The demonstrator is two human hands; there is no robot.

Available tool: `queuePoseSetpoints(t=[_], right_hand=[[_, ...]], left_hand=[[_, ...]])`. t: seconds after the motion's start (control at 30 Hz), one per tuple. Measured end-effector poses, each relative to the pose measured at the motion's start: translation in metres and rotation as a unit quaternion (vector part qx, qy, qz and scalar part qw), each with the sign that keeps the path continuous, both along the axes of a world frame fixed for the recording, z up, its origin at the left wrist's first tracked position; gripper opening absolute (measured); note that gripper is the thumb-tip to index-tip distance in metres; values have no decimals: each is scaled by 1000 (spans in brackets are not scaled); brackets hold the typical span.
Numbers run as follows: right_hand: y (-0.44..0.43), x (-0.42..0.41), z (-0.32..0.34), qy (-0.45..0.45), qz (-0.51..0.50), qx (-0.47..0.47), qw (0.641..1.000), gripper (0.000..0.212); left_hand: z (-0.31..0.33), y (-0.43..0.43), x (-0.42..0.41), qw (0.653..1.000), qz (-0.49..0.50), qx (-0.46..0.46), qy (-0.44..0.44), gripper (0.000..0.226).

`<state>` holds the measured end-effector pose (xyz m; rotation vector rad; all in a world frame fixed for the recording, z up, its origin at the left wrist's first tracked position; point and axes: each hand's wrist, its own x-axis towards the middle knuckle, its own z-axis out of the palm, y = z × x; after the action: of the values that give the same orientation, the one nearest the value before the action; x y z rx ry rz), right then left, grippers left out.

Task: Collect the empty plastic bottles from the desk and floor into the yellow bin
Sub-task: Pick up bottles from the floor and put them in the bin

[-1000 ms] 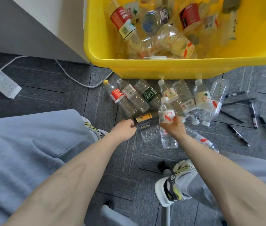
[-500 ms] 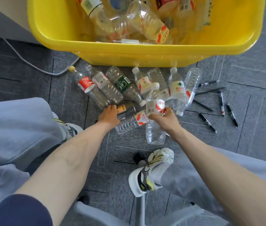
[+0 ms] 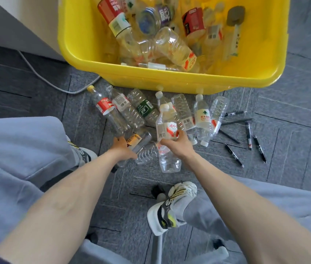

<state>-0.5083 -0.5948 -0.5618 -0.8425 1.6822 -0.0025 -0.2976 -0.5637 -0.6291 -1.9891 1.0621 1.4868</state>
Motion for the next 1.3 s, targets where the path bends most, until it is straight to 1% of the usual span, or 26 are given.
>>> queuePoseSetpoints(t=[0.13, 0.23, 0.37, 0.57, 0.67, 0.73, 0.87, 0.9, 1.07, 1.1, 1.2, 1.23, 1.3], right_hand=[[13, 13, 23, -7, 24, -27, 999, 68], [27, 19, 37, -27, 2, -32, 999, 76], [44, 24, 54, -41, -42, -49, 997, 80], [70, 39, 79, -78, -84, -82, 990, 58], [82, 52, 91, -84, -111, -92, 986, 71], [87, 62, 103, -97, -124, -103, 982, 74], [89, 82, 119, -130, -148, -128, 972, 86], [90, 86, 122, -135, -153, -131, 970, 83], [82, 90, 138, -177, -207, -124, 954, 57], [77, 88, 140, -194, -219, -128, 948, 58], [52, 82, 135, -232, -260, -146, 926, 84], [41, 80, 133, -248, -271, -149, 918, 87], [28, 82, 154, -275, -282, -152, 907, 79]], left_hand=[[43, 7, 10, 994, 102, -41, 21, 97], [74, 17, 19, 987, 147, -64, 20, 89], [109, 35, 29, 978, 186, -88, 25, 103], [156, 57, 42, 964, 217, -143, 55, 96], [177, 66, 48, 953, 237, -173, 69, 98], [191, 71, 52, 945, 254, -192, 79, 100], [214, 78, 59, 924, 292, -225, 99, 101], [218, 79, 61, 917, 305, -234, 105, 101], [245, 70, 68, 878, 370, -272, 136, 100], [250, 65, 69, 868, 386, -276, 147, 98], [267, 51, 72, 838, 412, -284, 215, 95], [274, 46, 72, 833, 419, -280, 229, 99], [281, 36, 74, 824, 431, -274, 245, 104]])
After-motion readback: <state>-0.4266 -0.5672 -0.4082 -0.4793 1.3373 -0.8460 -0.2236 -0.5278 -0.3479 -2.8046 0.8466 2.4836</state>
